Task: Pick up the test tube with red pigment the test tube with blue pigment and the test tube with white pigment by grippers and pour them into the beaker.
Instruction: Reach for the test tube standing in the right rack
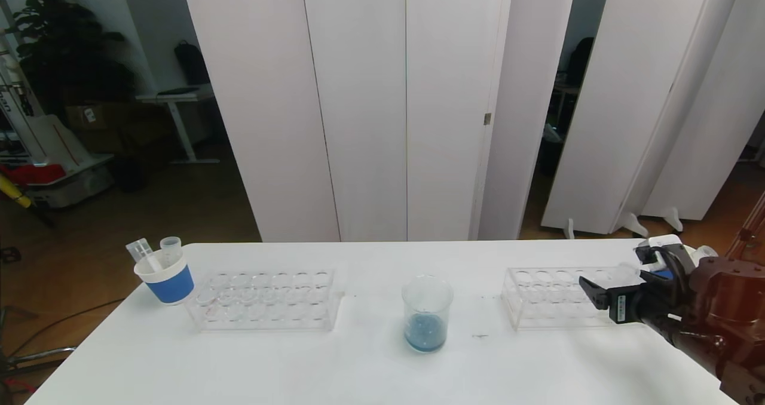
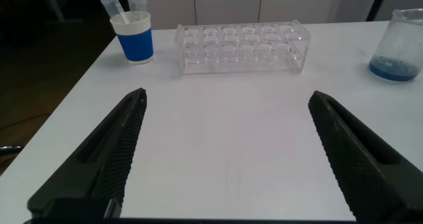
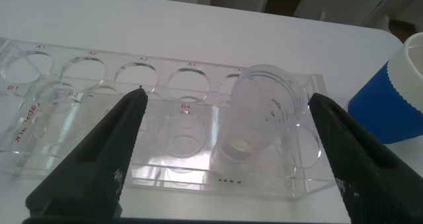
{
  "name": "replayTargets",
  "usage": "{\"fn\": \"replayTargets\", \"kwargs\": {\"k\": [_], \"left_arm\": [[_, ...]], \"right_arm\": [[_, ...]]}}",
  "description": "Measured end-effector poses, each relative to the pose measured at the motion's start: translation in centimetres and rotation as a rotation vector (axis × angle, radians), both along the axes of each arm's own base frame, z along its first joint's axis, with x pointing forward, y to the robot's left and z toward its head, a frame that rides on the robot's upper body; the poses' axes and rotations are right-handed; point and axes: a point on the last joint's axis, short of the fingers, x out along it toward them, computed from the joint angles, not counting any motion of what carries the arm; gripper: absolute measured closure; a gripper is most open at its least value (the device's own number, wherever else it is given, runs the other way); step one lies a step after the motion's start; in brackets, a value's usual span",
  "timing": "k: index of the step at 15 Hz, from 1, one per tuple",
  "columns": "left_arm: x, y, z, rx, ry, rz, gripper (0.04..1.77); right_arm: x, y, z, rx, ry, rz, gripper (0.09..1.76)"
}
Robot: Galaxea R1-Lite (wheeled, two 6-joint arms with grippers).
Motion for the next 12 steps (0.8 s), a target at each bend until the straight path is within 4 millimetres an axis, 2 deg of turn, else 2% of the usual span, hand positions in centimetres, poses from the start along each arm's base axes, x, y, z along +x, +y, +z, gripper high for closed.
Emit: {"fn": "replayTargets", "kwargs": {"k": [12], "left_arm": [[0.00, 0.00, 0.00, 0.000, 0.000, 0.000, 0.06]], "right_arm": [[0.77, 0.09, -0.79, 0.005, -0.003, 0.001, 0.10]]}}
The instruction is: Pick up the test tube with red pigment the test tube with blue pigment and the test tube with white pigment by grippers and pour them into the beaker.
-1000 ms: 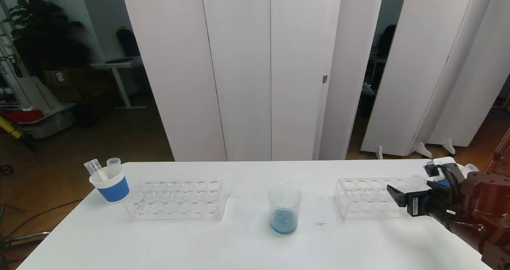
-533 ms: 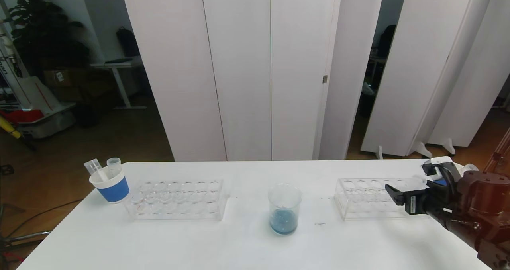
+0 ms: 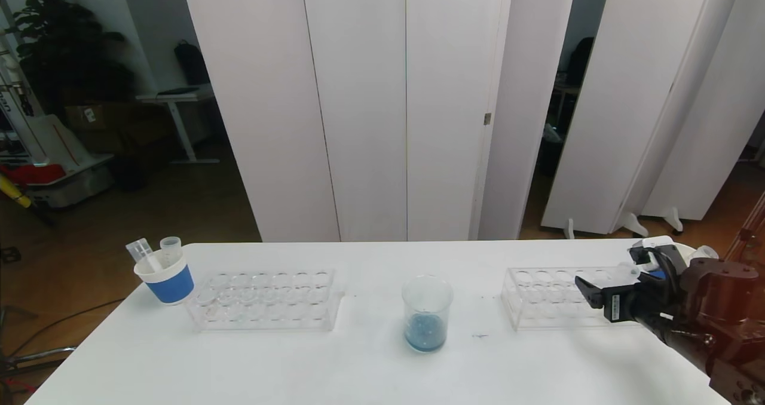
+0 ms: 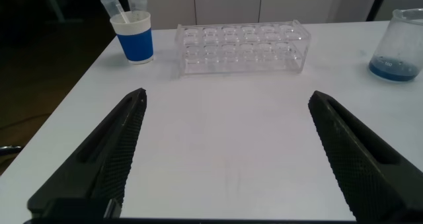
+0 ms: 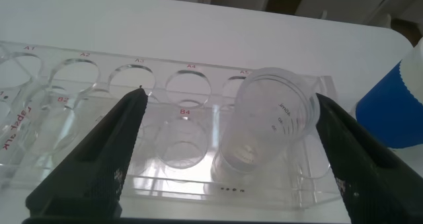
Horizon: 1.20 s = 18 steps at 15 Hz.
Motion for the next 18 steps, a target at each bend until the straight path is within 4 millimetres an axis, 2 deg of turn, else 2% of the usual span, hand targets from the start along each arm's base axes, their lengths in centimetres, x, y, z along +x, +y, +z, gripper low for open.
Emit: {"fn": "replayTargets", "kwargs": {"k": [1, 2, 3, 4, 5, 6, 7, 9, 18], "left_arm": [[0.00, 0.00, 0.00, 0.000, 0.000, 0.000, 0.06], [0.00, 0.00, 0.00, 0.000, 0.000, 0.000, 0.06], [0.00, 0.00, 0.00, 0.000, 0.000, 0.000, 0.06], [0.00, 0.00, 0.00, 0.000, 0.000, 0.000, 0.06], [0.00, 0.00, 0.00, 0.000, 0.000, 0.000, 0.06], [0.00, 0.00, 0.00, 0.000, 0.000, 0.000, 0.06], [0.00, 0.00, 0.00, 0.000, 0.000, 0.000, 0.06], [0.00, 0.00, 0.00, 0.000, 0.000, 0.000, 0.06], [0.00, 0.00, 0.00, 0.000, 0.000, 0.000, 0.06]], "right_arm": [[-0.01, 0.01, -0.07, 0.000, 0.001, 0.000, 0.20], [0.01, 0.03, -0.07, 0.003, -0.001, 0.000, 0.43], [0.02, 0.04, -0.05, 0.005, -0.003, 0.000, 0.81], [0.05, -0.08, -0.02, 0.005, -0.006, -0.009, 1.28], [0.06, -0.01, 0.02, 0.004, -0.009, -0.007, 1.41], [0.05, -0.01, 0.06, 0.006, -0.012, -0.007, 1.24], [0.04, 0.05, 0.11, 0.011, -0.015, -0.003, 1.15], [0.04, 0.00, 0.13, 0.016, -0.015, -0.006, 1.27], [0.37, -0.08, 0.58, 0.062, -0.036, -0.020, 1.27]]}}
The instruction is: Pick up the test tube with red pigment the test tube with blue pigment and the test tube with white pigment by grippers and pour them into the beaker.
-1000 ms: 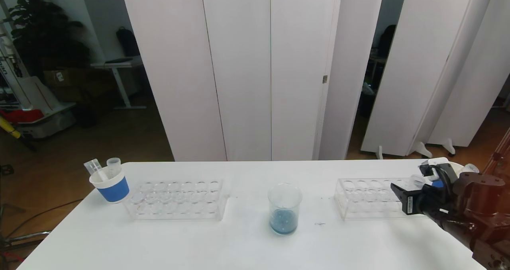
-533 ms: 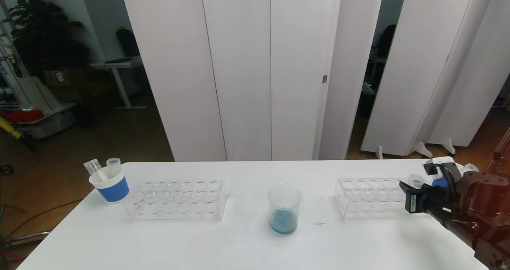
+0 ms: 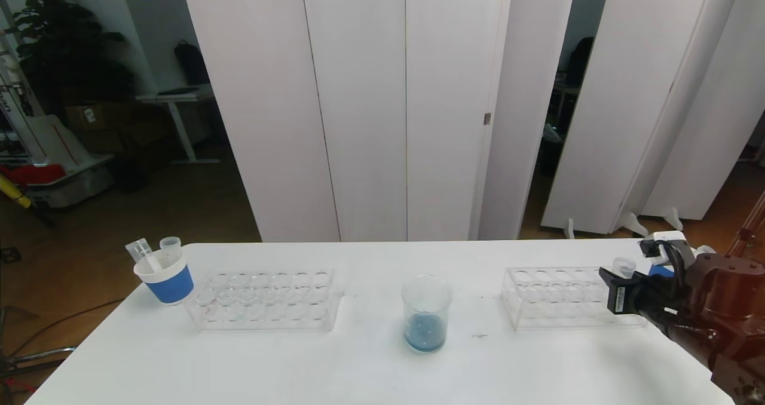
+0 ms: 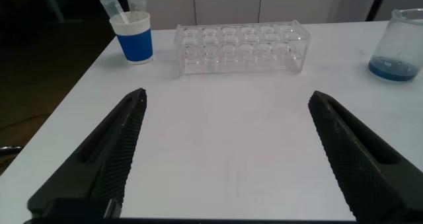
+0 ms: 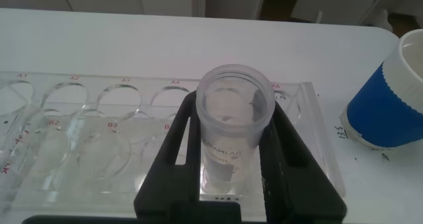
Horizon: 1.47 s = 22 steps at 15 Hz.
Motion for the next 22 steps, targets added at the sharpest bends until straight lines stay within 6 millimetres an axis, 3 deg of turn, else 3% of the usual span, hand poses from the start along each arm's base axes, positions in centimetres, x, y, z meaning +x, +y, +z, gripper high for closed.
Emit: {"fn": "replayTargets", "kwargs": {"k": [6, 17, 22], "left_arm": [[0.0, 0.0, 0.0, 0.000, 0.001, 0.000, 0.06], [0.0, 0.0, 0.0, 0.000, 0.000, 0.000, 0.06], [0.0, 0.0, 0.0, 0.000, 0.001, 0.000, 0.06]], "right_arm": [[-0.4, -0.2, 0.7, 0.032, 0.027, -0.015, 1.27], [-1.5, -0.3, 4.8, 0.048, -0.106, -0.017, 1.27], [-0.9, -0.4, 6.3, 0.054, -0.157, -0.019, 1.27]]}}
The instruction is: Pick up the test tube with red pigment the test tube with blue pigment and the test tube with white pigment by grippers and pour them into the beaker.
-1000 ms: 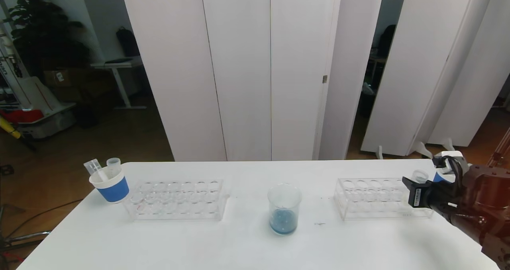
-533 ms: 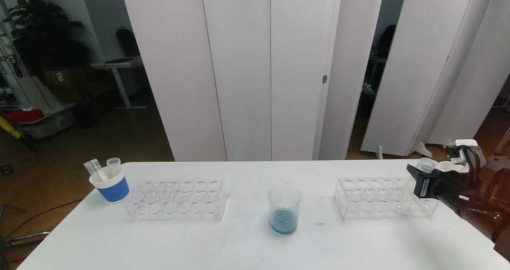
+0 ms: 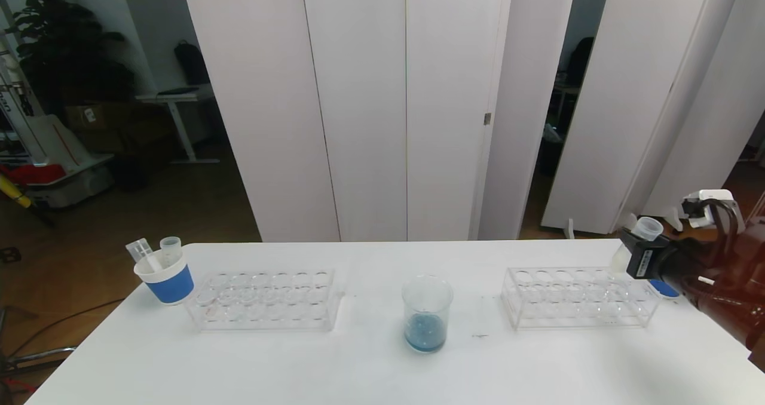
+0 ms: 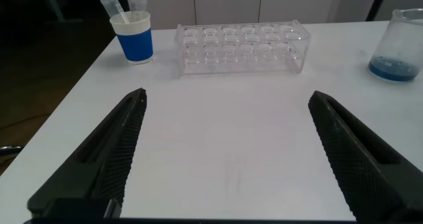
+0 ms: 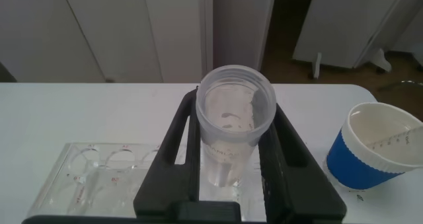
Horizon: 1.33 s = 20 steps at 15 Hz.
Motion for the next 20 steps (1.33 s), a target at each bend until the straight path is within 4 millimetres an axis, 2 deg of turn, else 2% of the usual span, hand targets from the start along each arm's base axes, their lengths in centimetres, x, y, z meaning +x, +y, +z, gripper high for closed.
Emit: {"fn": "replayTargets", "kwargs": {"k": [4, 7, 12, 15, 20], "left_arm": [[0.0, 0.0, 0.0, 0.000, 0.000, 0.000, 0.06], [0.0, 0.0, 0.0, 0.000, 0.000, 0.000, 0.06], [0.0, 0.0, 0.0, 0.000, 0.000, 0.000, 0.06], [0.0, 0.0, 0.0, 0.000, 0.000, 0.000, 0.06], [0.0, 0.0, 0.0, 0.000, 0.001, 0.000, 0.06]], "right_arm": [[1.7, -0.2, 1.6, 0.001, 0.035, 0.003, 1.27], [3.6, -0.1, 3.9, 0.003, 0.033, 0.020, 1.27], [7.0, 1.0, 6.9, 0.030, 0.054, 0.194, 1.27], [9.1, 2.5, 7.8, 0.028, 0.017, 0.252, 1.27], [11.9, 6.6, 7.9, 0.021, -0.023, 0.386, 1.27]]}}
